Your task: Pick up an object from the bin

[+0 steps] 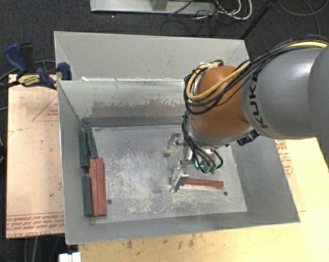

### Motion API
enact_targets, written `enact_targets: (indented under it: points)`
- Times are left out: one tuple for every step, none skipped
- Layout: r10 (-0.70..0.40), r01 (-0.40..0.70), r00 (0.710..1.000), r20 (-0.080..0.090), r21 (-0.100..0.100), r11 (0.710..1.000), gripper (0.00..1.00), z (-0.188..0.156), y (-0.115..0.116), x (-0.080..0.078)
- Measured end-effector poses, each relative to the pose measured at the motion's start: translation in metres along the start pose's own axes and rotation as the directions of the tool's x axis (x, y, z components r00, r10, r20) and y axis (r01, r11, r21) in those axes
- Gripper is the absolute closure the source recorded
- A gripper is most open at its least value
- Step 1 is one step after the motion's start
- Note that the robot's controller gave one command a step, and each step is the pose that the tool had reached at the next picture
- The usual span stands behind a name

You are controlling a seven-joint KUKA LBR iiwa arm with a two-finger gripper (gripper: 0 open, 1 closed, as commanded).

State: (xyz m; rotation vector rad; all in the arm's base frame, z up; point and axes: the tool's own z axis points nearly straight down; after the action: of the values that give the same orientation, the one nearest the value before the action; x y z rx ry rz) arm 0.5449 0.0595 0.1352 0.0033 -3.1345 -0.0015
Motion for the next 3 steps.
enact_targets:
  points:
    - [0.002, -0.002, 1.0, 0.007, 0.0, 1.0, 0.0, -0.004, 0.0, -0.002]
    - [-0.104, 0.104, 0.995, 0.016, -0.001, 0.995, 0.0, 0.033, -0.035, 0.005]
    - [-0.037, 0.037, 0.999, 0.006, 0.0, 0.999, 0.0, 0.043, -0.06, 0.007]
